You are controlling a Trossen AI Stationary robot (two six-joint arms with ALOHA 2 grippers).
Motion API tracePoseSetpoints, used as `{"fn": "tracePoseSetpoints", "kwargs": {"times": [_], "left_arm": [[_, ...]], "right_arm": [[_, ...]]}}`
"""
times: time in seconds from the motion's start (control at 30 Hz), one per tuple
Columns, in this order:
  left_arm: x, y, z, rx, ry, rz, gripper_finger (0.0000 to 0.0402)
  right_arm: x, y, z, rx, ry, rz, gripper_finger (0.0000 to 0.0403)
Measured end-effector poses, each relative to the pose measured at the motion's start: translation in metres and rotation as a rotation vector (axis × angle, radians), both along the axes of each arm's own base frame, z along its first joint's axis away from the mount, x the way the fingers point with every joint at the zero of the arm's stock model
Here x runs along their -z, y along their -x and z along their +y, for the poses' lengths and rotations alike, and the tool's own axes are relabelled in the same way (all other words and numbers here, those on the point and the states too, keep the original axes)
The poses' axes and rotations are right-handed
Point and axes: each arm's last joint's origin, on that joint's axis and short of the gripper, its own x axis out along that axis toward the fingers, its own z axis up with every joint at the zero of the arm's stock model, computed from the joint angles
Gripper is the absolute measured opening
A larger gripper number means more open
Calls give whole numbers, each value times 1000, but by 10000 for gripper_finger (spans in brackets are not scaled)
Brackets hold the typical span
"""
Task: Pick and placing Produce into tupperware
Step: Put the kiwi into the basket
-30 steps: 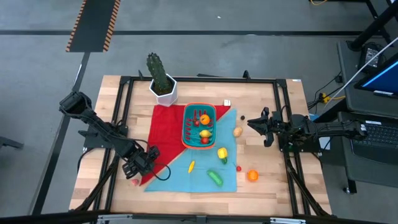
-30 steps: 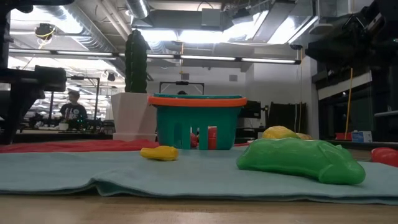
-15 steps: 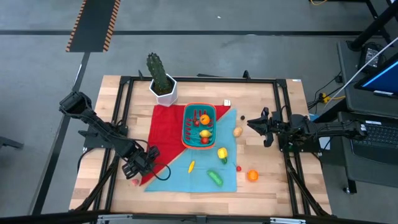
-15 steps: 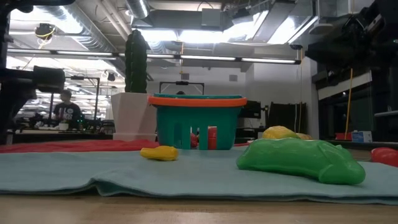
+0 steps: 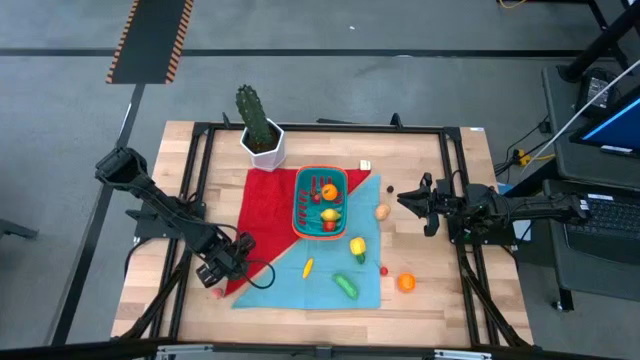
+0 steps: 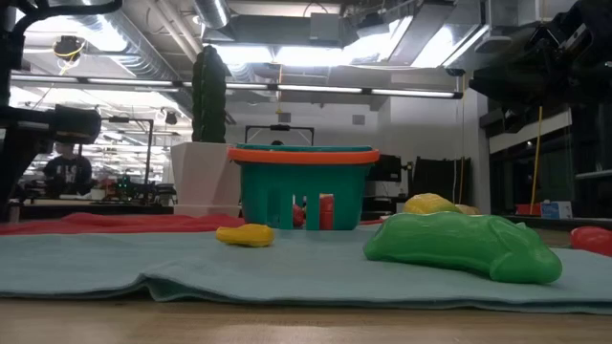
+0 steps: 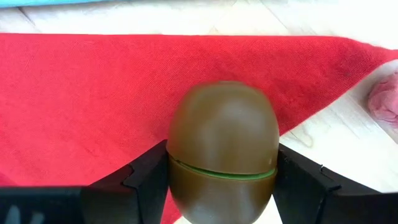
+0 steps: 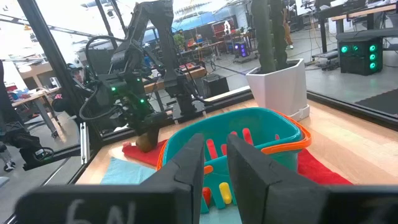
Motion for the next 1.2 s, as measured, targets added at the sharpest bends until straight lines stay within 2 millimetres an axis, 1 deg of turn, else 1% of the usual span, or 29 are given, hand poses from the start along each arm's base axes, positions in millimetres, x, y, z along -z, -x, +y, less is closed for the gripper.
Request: {"fn": "tracePoseSetpoints", "kwargs": {"times": [0.23,0.47,0.53,0.7,0.83,1.07,1.13,1.2], "left_arm": [[-3,0,0,-10,-9,5,223],[-34,-10,-5,-58,-18,11,223],[-39,-13,-6,-60,-7,-3,223],[-52,-12,3,-114,34,-47,223],[-72,-10,15,-159,108,-153,223],[-113,-4,37,-211,274,-430,223],[-122,-1,42,-224,320,-514,223],[-125,3,47,-235,363,-589,223]], "right_arm": [[0,0,0,0,-1,0,73],[0,0,0,0,0,1,73],[0,0,0,0,0,1,73],[1,0,0,0,2,12,73],[2,0,0,-1,2,17,73],[2,0,0,-2,12,24,73],[2,0,0,-3,26,26,73],[2,0,0,-9,32,27,73]]}}
